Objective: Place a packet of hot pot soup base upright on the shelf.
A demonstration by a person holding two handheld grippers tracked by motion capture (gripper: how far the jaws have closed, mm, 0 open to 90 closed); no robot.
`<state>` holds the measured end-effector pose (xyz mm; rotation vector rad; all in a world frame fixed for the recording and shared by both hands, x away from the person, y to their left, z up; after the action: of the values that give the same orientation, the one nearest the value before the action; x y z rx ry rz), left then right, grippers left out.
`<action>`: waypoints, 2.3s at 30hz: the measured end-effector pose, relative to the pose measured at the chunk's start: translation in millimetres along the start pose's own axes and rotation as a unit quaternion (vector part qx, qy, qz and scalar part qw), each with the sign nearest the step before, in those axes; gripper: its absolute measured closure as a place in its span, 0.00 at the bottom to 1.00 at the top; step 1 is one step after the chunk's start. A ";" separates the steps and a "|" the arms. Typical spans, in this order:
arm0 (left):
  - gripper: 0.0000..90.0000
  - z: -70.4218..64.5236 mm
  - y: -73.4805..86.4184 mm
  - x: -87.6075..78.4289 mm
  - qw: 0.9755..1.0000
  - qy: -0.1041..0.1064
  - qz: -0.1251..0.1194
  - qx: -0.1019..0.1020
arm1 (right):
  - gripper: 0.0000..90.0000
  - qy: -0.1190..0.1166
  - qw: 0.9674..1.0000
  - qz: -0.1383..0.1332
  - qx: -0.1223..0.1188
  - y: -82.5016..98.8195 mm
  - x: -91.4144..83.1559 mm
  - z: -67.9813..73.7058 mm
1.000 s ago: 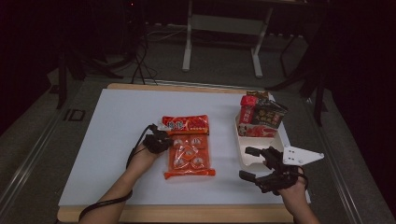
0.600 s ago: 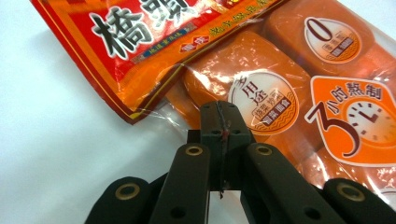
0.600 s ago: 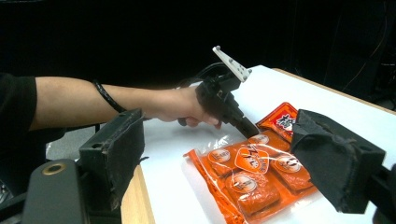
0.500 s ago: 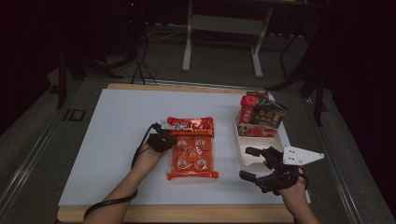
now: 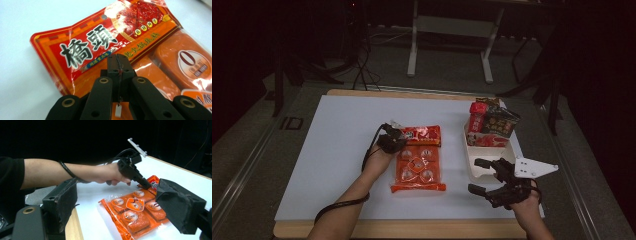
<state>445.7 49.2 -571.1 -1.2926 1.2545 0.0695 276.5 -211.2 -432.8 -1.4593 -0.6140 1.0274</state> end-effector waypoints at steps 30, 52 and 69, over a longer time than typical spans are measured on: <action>1.00 -84.7 17.8 6.6 0.988 0.126 0.032 0.082 | 0.19 -0.003 1.000 0.001 0.002 0.5 0.8 1.3; 0.72 -10.8 13.2 -37.0 0.998 0.030 -0.036 0.030 | 0.19 0.002 1.000 0.004 -0.001 0.0 4.4 -1.3; 0.43 23.4 15.1 -43.6 0.998 0.000 -0.068 -0.006 | 0.19 0.010 1.000 0.010 -0.009 4.6 1.3 -0.1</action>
<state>433.3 96.9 -555.5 -1.3850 1.1648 -0.0194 276.3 -210.9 -437.6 -1.4923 -0.5977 1.0243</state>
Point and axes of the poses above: each handheld gripper's, and its own axes: x roughly forward along the jaws, y roughly out of its underside, z roughly to its left, the point moved 7 cm from there along x, roughly forward along the jaws, and after that the axes turned 11 degrees about y, right-handed, at the moved point
